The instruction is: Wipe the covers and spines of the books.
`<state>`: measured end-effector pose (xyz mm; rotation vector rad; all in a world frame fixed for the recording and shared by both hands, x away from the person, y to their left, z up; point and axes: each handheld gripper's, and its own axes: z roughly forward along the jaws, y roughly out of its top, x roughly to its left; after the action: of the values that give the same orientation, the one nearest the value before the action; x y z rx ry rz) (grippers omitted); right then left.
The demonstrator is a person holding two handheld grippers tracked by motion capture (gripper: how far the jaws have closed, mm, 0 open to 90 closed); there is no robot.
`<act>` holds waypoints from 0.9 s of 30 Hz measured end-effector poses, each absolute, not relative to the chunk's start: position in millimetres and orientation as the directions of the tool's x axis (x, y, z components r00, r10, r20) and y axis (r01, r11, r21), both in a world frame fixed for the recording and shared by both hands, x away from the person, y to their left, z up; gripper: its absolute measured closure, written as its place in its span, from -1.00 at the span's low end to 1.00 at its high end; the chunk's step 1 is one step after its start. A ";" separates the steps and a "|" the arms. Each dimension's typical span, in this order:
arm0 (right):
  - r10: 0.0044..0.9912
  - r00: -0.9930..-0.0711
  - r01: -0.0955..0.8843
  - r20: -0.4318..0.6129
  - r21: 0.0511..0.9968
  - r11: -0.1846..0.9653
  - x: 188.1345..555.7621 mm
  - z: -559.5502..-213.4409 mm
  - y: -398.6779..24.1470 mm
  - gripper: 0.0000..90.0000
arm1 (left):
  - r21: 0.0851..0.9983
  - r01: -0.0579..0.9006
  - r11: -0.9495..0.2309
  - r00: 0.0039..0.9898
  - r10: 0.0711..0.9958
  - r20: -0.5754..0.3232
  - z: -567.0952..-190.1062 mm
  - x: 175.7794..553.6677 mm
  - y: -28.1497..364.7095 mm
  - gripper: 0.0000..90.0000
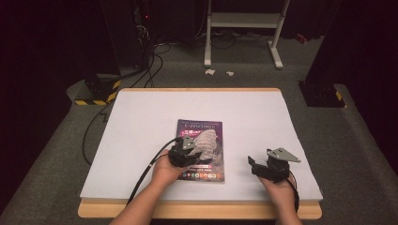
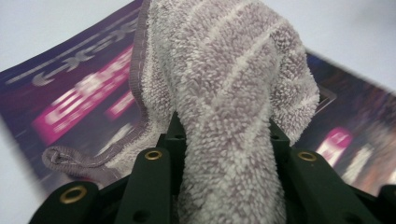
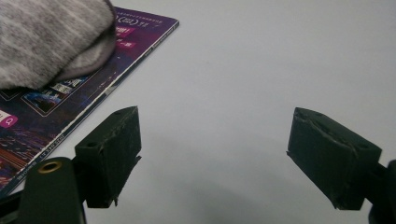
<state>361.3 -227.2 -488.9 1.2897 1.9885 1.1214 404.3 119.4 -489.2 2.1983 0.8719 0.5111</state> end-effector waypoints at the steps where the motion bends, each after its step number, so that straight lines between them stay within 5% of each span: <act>1: 0.909 -0.416 0.484 0.015 0.850 0.208 361.5 -489.0 -227.3 -0.62 | 0.734 0.437 -0.520 0.687 0.720 0.100 -489.2 404.5 124.7 0.43; 11: 0.909 -0.415 0.490 0.016 0.847 0.209 362.0 -490.4 -226.2 -0.62 | 0.732 0.482 -0.482 0.620 0.778 0.105 -487.4 408.0 169.4 0.43; 27: 0.911 -0.413 0.486 0.021 0.851 0.200 361.6 -489.3 -228.3 -0.62 | 0.726 0.448 -0.522 0.689 0.719 0.092 -487.9 414.3 104.8 0.44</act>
<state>361.6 -228.3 -489.3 1.2965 1.9845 1.1246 414.3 104.8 -487.9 2.2045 0.8894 0.5047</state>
